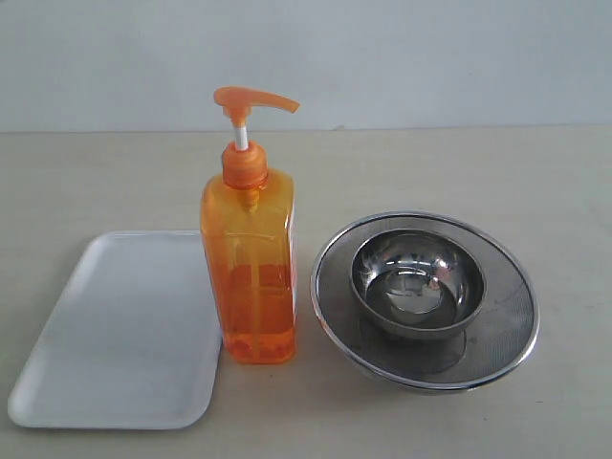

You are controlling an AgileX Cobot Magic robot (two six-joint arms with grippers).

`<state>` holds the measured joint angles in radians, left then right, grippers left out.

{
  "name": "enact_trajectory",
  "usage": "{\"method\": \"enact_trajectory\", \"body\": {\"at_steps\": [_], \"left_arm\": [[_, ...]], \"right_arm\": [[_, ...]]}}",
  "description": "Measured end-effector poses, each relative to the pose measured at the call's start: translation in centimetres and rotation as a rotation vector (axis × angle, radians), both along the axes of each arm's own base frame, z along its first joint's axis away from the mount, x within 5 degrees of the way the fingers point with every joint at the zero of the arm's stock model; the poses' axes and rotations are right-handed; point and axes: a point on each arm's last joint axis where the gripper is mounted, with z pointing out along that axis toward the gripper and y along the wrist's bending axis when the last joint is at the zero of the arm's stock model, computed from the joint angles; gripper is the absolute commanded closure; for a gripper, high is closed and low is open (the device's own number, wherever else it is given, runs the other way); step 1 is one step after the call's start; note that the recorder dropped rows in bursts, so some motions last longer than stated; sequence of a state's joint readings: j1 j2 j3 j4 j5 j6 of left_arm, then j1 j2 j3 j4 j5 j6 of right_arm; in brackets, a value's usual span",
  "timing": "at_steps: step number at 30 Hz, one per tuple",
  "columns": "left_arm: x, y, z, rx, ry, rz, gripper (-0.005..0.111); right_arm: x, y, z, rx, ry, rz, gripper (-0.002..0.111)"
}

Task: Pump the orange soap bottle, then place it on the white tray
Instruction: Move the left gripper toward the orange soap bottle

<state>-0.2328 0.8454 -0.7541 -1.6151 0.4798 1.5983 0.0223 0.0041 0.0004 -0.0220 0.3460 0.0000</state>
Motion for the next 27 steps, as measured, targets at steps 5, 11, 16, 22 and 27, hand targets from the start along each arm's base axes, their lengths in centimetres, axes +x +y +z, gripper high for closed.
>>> {"method": "enact_trajectory", "body": {"at_steps": [5, 11, 16, 22, 27], "left_arm": [[0.3, 1.0, 7.0, 0.054, -0.156, 0.126, 0.102], [3.0, 0.9, 11.9, 0.083, -0.103, 0.187, 0.102], [6.4, 0.3, 9.7, 0.241, 0.052, 0.226, 0.102], [8.3, 0.2, 4.5, 0.28, 0.286, 0.258, 0.102], [8.5, 0.7, -0.2, 0.307, 0.462, 0.316, 0.102]], "right_arm": [[0.0, 0.0, 0.0, 0.0, 0.0, 0.0, 0.108], [0.0, 0.0, 0.0, 0.0, 0.0, 0.0, 0.108], [0.0, 0.0, 0.0, 0.0, 0.0, 0.0, 0.108], [0.0, 0.0, 0.0, 0.0, 0.0, 0.0, 0.108], [0.0, 0.0, 0.0, 0.0, 0.0, 0.0, 0.108]]}}
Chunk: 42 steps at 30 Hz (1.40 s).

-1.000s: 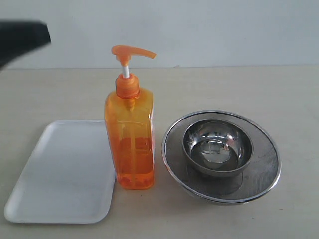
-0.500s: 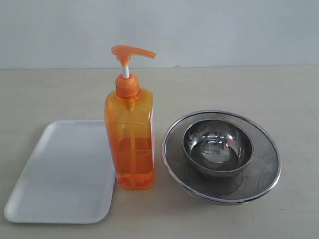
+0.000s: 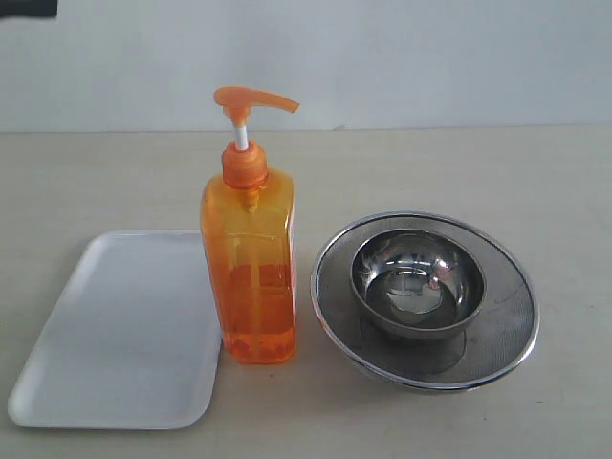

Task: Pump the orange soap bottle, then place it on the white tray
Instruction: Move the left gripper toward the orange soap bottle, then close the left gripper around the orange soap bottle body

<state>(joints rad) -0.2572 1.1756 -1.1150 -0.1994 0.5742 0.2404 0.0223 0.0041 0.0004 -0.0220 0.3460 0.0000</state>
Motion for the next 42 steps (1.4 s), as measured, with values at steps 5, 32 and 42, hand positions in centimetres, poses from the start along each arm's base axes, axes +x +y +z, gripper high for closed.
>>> {"method": "enact_trajectory", "body": {"at_steps": [5, 32, 42], "left_arm": [[-1.4, -1.3, -5.2, 0.026, 0.17, -0.077, 0.102], [-11.8, -7.7, -21.9, -0.113, 0.034, -0.362, 0.102], [-10.9, -8.5, -21.5, -0.233, 0.009, -0.306, 0.031]], "right_arm": [[0.0, 0.0, 0.0, 0.0, 0.0, 0.0, 0.108], [0.0, 0.0, 0.0, 0.0, 0.0, 0.0, 0.108], [0.0, 0.0, 0.0, 0.0, 0.0, 0.0, 0.108]]}}
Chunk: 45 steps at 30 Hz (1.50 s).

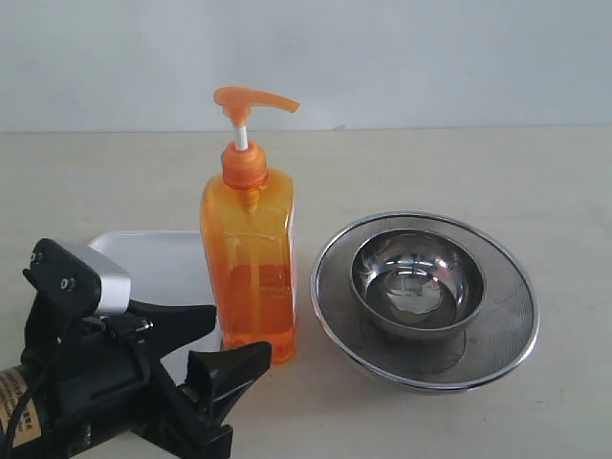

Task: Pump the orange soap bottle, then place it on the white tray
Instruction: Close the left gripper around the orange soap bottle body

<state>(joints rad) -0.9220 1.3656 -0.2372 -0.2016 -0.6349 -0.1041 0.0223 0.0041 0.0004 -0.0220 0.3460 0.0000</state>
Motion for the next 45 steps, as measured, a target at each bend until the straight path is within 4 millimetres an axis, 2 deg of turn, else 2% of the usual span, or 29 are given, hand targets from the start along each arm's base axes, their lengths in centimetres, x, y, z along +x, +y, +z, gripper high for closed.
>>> {"method": "enact_trajectory", "body": {"at_steps": [6, 9, 13, 16, 29, 38, 45], "left_arm": [[0.4, -0.5, 0.8, -0.036, -0.032, 0.002, 0.03], [0.4, -0.4, 0.4, -0.015, 0.002, 0.014, 0.028], [0.4, 0.0, -0.2, 0.005, 0.083, 0.07, 0.013], [0.4, 0.0, -0.2, 0.006, 0.089, 0.077, 0.008], [0.8, -0.3, 0.6, -0.045, 0.035, 0.09, 0.008], [1.4, -0.2, 1.6, -0.069, -0.1, 0.106, 0.008], [1.7, 0.1, 1.9, -0.067, -0.136, 0.154, 0.008]], "right_arm": [[0.0, 0.0, 0.0, 0.0, 0.0, 0.0, 0.108], [0.0, 0.0, 0.0, 0.0, 0.0, 0.0, 0.108], [0.0, 0.0, 0.0, 0.0, 0.0, 0.0, 0.108], [0.0, 0.0, 0.0, 0.0, 0.0, 0.0, 0.108], [0.0, 0.0, 0.0, 0.0, 0.0, 0.0, 0.108], [0.0, 0.0, 0.0, 0.0, 0.0, 0.0, 0.108], [0.0, 0.0, 0.0, 0.0, 0.0, 0.0, 0.108]]}}
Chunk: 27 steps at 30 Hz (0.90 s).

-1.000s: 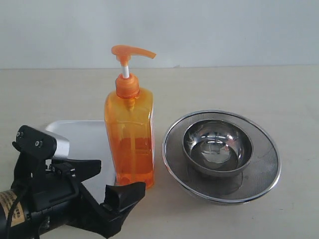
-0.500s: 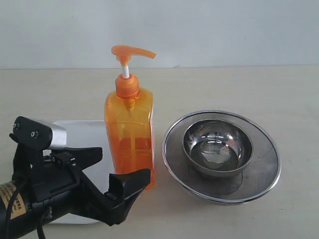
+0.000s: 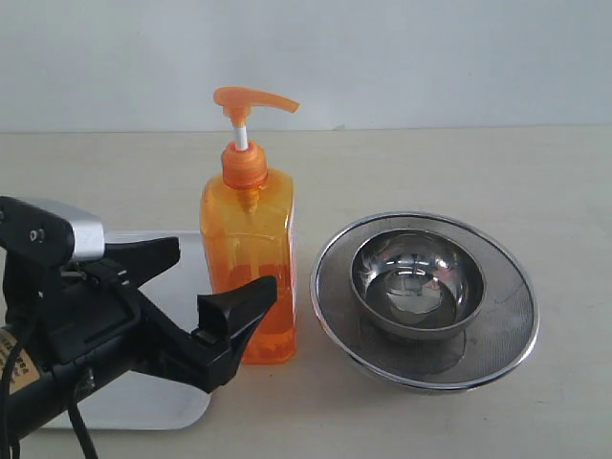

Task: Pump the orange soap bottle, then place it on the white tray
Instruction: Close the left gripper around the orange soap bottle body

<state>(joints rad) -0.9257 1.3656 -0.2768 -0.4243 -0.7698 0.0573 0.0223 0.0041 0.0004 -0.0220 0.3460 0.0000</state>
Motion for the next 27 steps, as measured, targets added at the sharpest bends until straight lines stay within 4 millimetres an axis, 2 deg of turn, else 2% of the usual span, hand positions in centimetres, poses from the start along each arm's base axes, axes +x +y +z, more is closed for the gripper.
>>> {"method": "enact_trajectory", "body": {"at_steps": [10, 16, 22, 27], "left_arm": [[-0.3, -0.4, 0.1, -0.051, 0.025, -0.044, 0.008], [0.3, -1.2, 0.4, -0.016, -0.016, -0.062, 0.008], [1.4, -2.7, -0.5, 0.043, -0.022, -0.072, 0.008], [2.0, -2.7, -1.5, 0.072, -0.002, -0.015, 0.008]], "right_arm": [[0.0, 0.0, 0.0, 0.0, 0.0, 0.0, 0.108], [0.0, 0.0, 0.0, 0.0, 0.0, 0.0, 0.108], [0.0, 0.0, 0.0, 0.0, 0.0, 0.0, 0.108], [0.0, 0.0, 0.0, 0.0, 0.0, 0.0, 0.108]]}}
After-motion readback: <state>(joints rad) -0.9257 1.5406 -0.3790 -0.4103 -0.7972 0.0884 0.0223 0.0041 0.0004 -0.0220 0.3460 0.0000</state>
